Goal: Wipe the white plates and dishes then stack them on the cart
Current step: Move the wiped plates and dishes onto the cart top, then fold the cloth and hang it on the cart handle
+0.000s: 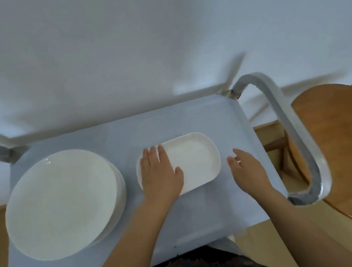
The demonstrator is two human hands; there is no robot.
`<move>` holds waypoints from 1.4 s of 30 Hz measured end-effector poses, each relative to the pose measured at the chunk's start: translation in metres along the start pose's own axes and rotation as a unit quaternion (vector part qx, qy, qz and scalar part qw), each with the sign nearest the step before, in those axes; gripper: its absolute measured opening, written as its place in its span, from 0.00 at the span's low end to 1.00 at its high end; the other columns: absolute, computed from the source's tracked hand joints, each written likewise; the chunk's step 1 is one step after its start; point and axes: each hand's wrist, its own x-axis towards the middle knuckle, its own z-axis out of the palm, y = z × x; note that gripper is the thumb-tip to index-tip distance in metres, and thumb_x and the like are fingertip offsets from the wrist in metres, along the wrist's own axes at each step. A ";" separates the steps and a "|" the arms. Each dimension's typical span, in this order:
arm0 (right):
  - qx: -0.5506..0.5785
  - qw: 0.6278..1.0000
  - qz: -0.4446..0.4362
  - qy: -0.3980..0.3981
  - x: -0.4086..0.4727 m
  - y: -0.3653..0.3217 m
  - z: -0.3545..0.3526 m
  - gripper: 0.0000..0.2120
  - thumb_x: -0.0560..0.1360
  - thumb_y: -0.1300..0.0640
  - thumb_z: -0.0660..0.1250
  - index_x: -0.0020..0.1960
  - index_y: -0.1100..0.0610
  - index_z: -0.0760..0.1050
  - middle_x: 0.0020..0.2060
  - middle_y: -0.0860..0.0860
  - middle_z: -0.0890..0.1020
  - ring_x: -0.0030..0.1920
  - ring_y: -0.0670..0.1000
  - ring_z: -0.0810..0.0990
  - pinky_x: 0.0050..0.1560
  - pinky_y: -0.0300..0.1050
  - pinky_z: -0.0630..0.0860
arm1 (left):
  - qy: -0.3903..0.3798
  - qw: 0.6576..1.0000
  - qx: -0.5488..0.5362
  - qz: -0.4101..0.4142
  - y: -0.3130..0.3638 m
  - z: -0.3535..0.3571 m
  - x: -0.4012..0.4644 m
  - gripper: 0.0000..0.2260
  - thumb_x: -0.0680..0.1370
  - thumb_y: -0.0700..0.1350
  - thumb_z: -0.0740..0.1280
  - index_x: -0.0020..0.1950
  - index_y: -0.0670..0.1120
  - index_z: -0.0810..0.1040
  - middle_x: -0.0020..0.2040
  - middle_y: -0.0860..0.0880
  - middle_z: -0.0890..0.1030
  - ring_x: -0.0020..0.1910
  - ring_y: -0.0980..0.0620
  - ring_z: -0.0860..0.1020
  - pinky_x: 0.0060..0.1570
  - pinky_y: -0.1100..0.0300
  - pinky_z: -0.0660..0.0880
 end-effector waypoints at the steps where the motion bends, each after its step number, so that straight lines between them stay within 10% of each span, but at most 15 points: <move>1: 0.002 1.000 0.003 0.008 -0.003 0.003 -0.011 0.21 0.81 0.50 0.56 0.72 0.56 0.65 0.66 0.53 0.73 0.64 0.54 0.72 0.65 0.50 0.67 | -0.008 1.000 0.007 0.030 0.010 -0.001 0.000 0.31 0.79 0.50 0.58 0.77 0.40 0.48 0.77 0.41 0.51 0.76 0.43 0.46 0.73 0.54 0.41; 8: -0.004 0.991 -0.039 0.127 -0.034 0.050 -0.090 0.16 0.78 0.56 0.59 0.65 0.56 0.72 0.38 0.44 0.73 0.41 0.46 0.74 0.41 0.36 0.70 | -0.012 0.978 0.020 0.209 0.110 0.005 -0.020 0.26 0.80 0.49 0.58 0.75 0.40 0.57 0.75 0.42 0.60 0.75 0.45 0.54 0.73 0.55 0.46; 11: -0.001 0.986 -0.023 0.163 -0.050 0.087 -0.118 0.12 0.79 0.56 0.60 0.60 0.57 0.74 0.42 0.46 0.75 0.40 0.44 0.74 0.35 0.33 0.67 | 0.013 0.957 0.007 0.288 0.168 0.014 -0.039 0.22 0.78 0.47 0.61 0.70 0.39 0.66 0.68 0.42 0.69 0.68 0.45 0.64 0.69 0.55 0.55; 19: 0.006 0.982 0.057 0.179 -0.088 0.219 -0.197 0.20 0.79 0.52 0.59 0.70 0.56 0.67 0.65 0.52 0.73 0.64 0.52 0.71 0.63 0.48 0.69 | 0.004 0.917 0.052 0.395 0.314 0.084 -0.103 0.19 0.76 0.47 0.61 0.65 0.42 0.71 0.62 0.44 0.74 0.61 0.47 0.69 0.63 0.57 0.58; 42: 0.046 0.971 0.190 0.136 -0.035 0.451 -0.342 0.22 0.80 0.53 0.58 0.72 0.57 0.65 0.70 0.54 0.69 0.71 0.53 0.63 0.69 0.44 0.58 | -0.173 0.887 0.108 0.413 0.569 0.244 -0.093 0.24 0.78 0.51 0.62 0.71 0.43 0.66 0.65 0.43 0.72 0.64 0.43 0.71 0.62 0.53 0.67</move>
